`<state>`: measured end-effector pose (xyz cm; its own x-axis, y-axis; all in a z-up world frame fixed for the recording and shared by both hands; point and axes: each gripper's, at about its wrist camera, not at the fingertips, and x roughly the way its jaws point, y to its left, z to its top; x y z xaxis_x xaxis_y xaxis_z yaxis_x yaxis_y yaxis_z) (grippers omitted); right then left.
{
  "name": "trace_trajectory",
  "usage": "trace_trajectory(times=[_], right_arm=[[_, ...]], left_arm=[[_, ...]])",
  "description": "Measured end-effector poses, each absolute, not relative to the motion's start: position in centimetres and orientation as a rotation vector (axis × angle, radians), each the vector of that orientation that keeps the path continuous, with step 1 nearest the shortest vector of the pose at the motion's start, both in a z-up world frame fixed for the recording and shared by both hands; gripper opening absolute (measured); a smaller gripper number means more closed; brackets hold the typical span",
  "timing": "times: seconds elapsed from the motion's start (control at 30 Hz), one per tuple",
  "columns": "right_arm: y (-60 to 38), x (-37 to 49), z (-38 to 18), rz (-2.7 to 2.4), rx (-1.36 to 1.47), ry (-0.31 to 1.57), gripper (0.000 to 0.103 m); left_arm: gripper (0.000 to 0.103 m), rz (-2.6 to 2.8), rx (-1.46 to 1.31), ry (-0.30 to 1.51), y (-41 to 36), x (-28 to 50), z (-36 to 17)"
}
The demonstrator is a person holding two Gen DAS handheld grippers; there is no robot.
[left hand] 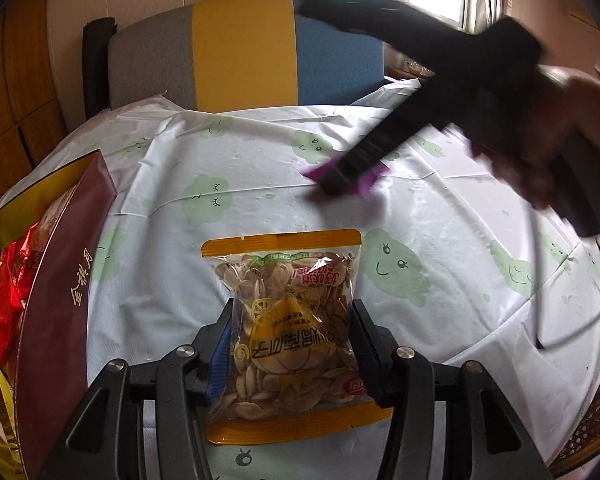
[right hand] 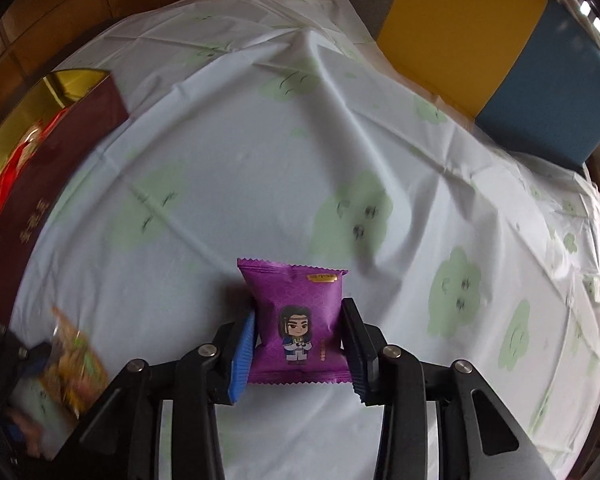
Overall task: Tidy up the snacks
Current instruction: 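Grasp the purple candy pack with the right tool while the left tool holds the seed bag, then carry the seed bag into the gold tin and open the left tool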
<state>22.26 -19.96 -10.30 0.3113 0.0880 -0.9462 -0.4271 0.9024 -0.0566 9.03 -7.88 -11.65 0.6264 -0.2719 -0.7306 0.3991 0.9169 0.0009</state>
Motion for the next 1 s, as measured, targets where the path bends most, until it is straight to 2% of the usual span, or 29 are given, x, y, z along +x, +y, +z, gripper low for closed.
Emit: trace_trajectory(times=[0.23,0.5,0.77,1.0], right_arm=[[-22.4,15.3,-10.4,0.335,-0.236,1.181,0.041],[-23.5,14.0,-10.8,0.343,-0.192,1.151,0.041],[-22.5,13.8,-10.8,0.326,-0.249,1.130,0.041],[-22.1,14.3,-10.9,0.324,-0.257,1.136,0.042]], left_arm=[[0.054,-0.381,0.184,0.800,-8.1,8.8,-11.7],[0.049,-0.379,0.209,0.867,-8.4,9.2,-10.8],[0.048,-0.409,0.138,0.833,-6.4,7.2,-6.2],[0.048,-0.321,-0.029,0.822,0.0,7.9,-2.2]])
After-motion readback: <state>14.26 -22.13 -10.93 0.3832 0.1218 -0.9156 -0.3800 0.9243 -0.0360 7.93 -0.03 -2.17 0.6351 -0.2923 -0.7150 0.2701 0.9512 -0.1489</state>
